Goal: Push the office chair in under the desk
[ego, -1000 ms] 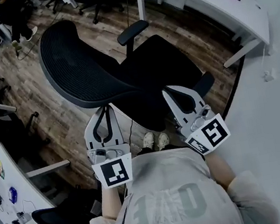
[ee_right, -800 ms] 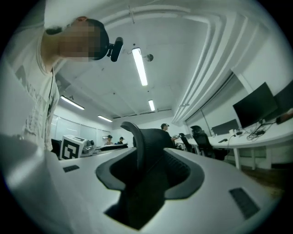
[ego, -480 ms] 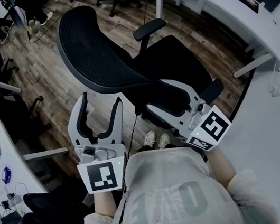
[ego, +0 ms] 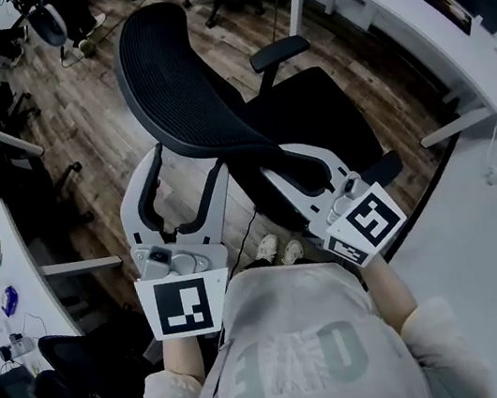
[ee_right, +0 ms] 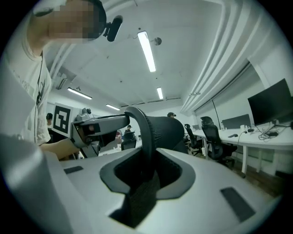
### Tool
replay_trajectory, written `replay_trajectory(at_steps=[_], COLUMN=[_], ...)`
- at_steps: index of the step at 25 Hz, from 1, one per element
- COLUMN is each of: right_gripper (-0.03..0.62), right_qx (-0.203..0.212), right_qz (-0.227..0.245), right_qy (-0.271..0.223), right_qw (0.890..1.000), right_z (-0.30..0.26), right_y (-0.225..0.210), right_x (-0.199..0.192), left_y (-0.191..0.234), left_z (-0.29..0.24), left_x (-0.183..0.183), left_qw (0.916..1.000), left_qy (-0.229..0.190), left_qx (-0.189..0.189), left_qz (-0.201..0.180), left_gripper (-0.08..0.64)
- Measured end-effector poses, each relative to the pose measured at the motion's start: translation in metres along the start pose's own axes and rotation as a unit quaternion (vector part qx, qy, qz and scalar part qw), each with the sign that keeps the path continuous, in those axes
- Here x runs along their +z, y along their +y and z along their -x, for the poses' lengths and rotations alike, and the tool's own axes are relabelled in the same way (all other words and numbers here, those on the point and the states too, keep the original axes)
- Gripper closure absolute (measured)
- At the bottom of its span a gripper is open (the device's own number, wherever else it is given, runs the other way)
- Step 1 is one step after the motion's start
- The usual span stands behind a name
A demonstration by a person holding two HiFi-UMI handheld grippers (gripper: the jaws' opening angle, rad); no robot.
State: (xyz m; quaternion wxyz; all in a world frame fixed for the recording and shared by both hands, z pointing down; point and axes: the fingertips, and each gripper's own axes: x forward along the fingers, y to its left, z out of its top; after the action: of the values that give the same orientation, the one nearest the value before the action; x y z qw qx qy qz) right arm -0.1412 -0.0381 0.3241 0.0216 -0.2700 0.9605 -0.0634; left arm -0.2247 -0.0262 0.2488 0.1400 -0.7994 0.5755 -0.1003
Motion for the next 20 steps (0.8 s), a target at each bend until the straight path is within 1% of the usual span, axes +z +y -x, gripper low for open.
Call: replay_trajectory(at_steps=[3, 5, 8, 9, 11, 12, 15, 17, 20], right_gripper=[0.494, 0.494, 0.494, 0.494, 0.494, 0.494, 0.494, 0.494, 0.494], right_qx=[0.007, 0.010, 0.010, 0.007, -0.003, -0.008, -0.021, -0.027, -0.033], right_qz=[-0.007, -0.002, 0.006, 0.006, 0.003, 0.001, 0.000, -0.002, 0.001], right_qy=[-0.005, -0.004, -0.003, -0.004, -0.007, -0.008, -0.011, -0.011, -0.007], right_qw=[1.000, 1.000, 1.000, 1.000, 1.000, 1.000, 1.000, 1.000, 0.999], right_z=[0.001, 0.002, 0.003, 0.004, 0.006, 0.006, 0.009, 0.012, 0.018], right_y=[-0.005, -0.008, -0.014, -0.018, -0.027, -0.032, -0.049, -0.063, -0.088], right_x=[0.000, 0.001, 0.001, 0.001, 0.002, 0.002, 0.003, 0.004, 0.006], left_y=[-0.001, -0.002, -0.001, -0.002, -0.005, -0.007, -0.013, -0.018, -0.030], left_z=[-0.009, -0.012, -0.017, -0.020, -0.030, -0.035, -0.050, -0.062, -0.084], left_x=[0.002, 0.004, 0.004, 0.005, 0.007, 0.008, 0.009, 0.010, 0.014], left_qw=[0.9989, 0.9972, 0.9979, 0.9978, 0.9964, 0.9960, 0.9958, 0.9950, 0.9933], left_qy=[0.016, 0.023, 0.025, 0.026, 0.028, 0.027, 0.023, 0.020, 0.007], left_qx=[-0.013, -0.024, -0.024, -0.024, -0.030, -0.036, -0.052, -0.062, -0.085], left_qz=[-0.043, -0.066, -0.054, -0.057, -0.074, -0.078, -0.072, -0.076, -0.077], left_gripper=[0.282, 0.285, 0.311, 0.316, 0.318, 0.319, 0.321, 0.321, 0.320])
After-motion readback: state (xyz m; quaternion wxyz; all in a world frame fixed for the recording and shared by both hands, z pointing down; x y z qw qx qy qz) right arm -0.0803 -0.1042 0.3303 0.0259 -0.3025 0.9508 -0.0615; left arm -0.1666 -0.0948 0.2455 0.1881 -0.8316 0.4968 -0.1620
